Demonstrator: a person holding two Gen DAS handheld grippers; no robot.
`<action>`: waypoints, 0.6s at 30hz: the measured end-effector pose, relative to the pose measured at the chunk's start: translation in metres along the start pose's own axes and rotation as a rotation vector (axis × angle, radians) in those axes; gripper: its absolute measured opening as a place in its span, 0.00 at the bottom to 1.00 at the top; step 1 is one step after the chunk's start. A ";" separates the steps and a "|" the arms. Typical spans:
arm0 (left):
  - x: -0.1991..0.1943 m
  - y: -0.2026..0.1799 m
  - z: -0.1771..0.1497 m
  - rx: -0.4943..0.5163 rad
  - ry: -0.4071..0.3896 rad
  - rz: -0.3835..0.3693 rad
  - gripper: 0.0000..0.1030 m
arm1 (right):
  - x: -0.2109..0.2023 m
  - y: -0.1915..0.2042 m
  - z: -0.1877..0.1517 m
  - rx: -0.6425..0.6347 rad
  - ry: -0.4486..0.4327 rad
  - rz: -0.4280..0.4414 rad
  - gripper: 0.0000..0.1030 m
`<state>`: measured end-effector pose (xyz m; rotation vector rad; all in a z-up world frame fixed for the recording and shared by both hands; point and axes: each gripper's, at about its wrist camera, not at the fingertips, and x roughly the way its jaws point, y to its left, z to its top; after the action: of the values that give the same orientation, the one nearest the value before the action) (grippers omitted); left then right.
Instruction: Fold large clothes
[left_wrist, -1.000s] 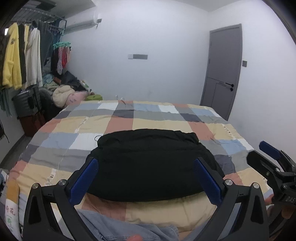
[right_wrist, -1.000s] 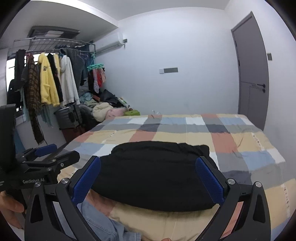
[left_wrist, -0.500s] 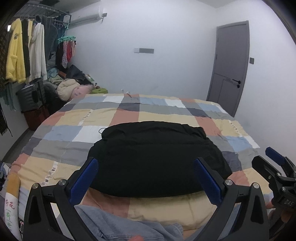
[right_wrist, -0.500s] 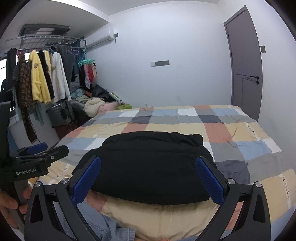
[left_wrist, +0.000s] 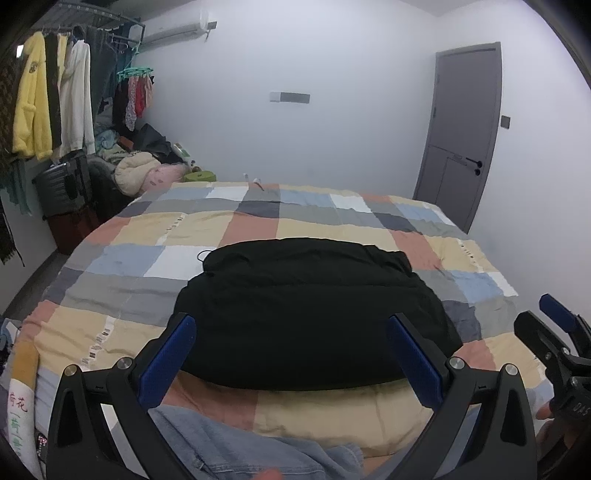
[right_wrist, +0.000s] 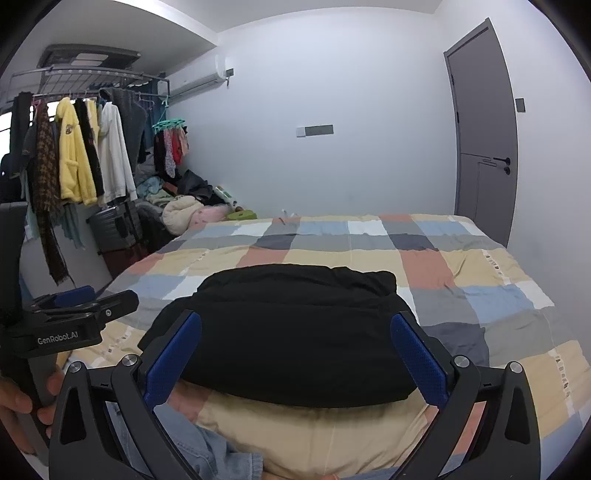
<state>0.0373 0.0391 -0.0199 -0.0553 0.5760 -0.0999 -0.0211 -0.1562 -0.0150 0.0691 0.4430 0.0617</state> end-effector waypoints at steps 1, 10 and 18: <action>0.000 0.000 0.000 0.001 0.002 0.001 1.00 | 0.000 0.000 -0.001 0.001 0.000 -0.004 1.00; -0.001 0.000 0.000 -0.001 0.010 -0.017 1.00 | 0.002 0.002 -0.003 -0.004 0.007 -0.007 1.00; -0.003 0.000 -0.002 0.001 0.008 -0.021 1.00 | 0.005 0.004 -0.006 -0.023 0.012 -0.043 1.00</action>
<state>0.0339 0.0394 -0.0201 -0.0602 0.5835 -0.1212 -0.0193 -0.1520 -0.0222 0.0368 0.4556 0.0247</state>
